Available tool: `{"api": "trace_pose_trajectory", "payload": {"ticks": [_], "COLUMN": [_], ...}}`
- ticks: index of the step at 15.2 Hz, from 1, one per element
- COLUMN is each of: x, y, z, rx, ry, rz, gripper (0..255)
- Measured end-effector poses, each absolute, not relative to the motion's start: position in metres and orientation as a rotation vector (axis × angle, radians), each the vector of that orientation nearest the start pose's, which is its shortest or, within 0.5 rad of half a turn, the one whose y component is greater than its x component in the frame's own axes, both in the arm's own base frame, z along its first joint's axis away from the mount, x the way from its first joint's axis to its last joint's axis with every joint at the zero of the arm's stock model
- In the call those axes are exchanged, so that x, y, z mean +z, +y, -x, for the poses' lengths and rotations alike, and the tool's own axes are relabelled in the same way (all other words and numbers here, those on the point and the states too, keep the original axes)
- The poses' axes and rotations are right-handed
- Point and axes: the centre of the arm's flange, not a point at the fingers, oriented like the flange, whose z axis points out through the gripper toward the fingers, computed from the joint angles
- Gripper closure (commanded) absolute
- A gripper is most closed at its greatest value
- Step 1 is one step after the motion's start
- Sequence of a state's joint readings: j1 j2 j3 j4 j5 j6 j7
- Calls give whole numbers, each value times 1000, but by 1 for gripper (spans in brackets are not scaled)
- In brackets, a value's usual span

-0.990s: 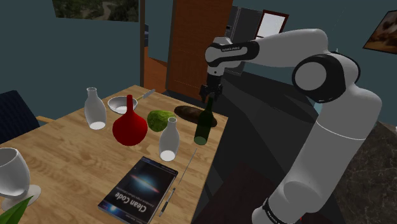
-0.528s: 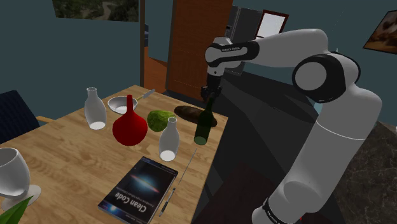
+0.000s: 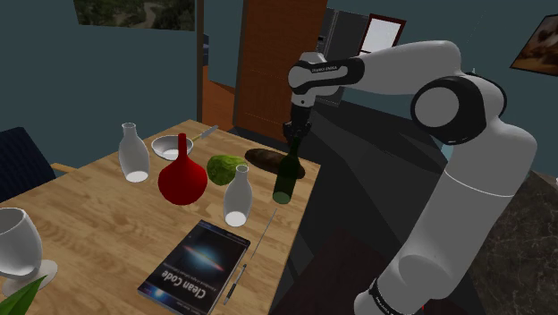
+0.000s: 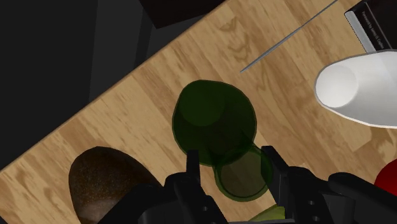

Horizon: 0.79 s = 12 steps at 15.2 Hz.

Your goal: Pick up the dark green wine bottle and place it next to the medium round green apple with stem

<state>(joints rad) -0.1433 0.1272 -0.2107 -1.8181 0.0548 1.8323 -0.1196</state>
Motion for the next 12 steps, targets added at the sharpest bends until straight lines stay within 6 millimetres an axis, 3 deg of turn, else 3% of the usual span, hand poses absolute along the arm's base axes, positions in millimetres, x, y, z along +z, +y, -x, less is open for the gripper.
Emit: {"api": "trace_pose_trajectory", "payload": {"ticks": [4, 12], "x": [468, 510], "y": [-194, -195], "z": [-551, -551], "rx": [156, 156], "ry": [387, 387], "rz": [3063, 3063], "gripper": [255, 255]}}
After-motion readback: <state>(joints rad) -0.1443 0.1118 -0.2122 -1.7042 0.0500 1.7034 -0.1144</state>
